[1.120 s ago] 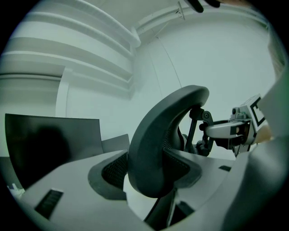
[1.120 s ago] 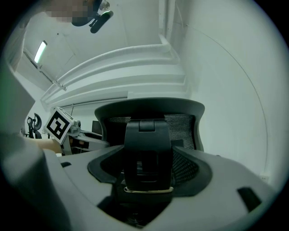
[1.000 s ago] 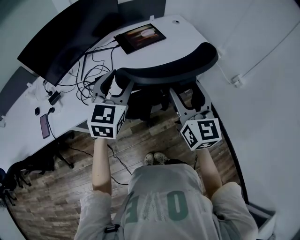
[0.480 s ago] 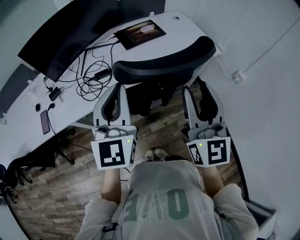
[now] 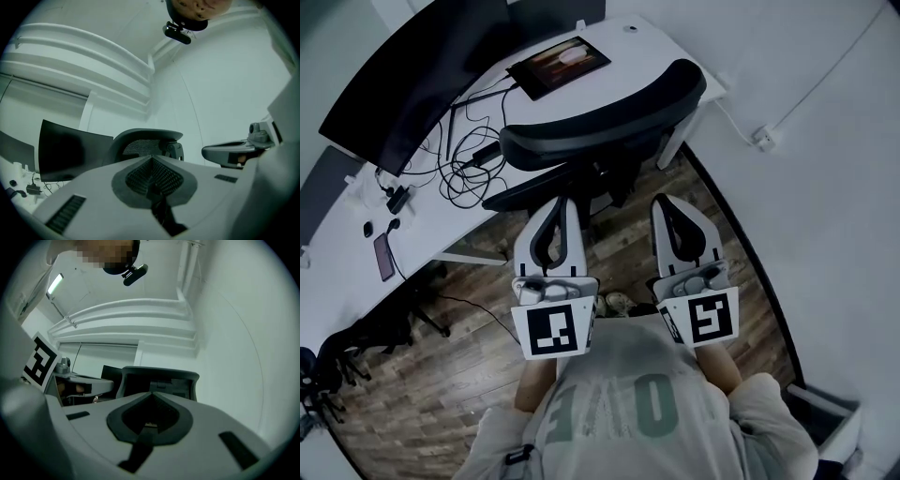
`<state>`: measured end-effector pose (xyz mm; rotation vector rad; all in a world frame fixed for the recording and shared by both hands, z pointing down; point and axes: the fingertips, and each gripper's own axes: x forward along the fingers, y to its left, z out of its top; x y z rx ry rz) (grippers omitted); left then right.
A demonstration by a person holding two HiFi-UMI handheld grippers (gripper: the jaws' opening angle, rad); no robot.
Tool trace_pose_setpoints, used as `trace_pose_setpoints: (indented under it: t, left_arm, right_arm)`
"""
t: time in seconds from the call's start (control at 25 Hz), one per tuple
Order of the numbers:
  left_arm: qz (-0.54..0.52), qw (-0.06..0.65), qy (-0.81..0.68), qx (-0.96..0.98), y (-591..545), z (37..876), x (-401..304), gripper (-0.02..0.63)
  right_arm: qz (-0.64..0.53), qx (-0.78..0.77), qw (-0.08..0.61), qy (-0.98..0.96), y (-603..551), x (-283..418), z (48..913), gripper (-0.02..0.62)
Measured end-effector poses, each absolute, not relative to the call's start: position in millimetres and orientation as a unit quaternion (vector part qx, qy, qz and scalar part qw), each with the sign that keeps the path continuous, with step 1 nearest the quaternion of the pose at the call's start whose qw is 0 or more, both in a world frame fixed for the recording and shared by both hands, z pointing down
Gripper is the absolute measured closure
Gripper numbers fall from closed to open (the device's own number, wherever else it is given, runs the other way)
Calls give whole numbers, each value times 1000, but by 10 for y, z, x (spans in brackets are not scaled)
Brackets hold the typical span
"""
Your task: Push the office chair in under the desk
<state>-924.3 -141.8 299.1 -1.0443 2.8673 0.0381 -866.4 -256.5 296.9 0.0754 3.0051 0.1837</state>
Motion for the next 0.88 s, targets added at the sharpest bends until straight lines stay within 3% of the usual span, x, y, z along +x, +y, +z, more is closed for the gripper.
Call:
trace_pose_setpoints:
  t: [0.88]
  left_arm:
    - [1,33,946,-323,-1330,3038,-9304,591]
  right_arm:
    - [49,38,50,997,-2575,-8736,3083,574]
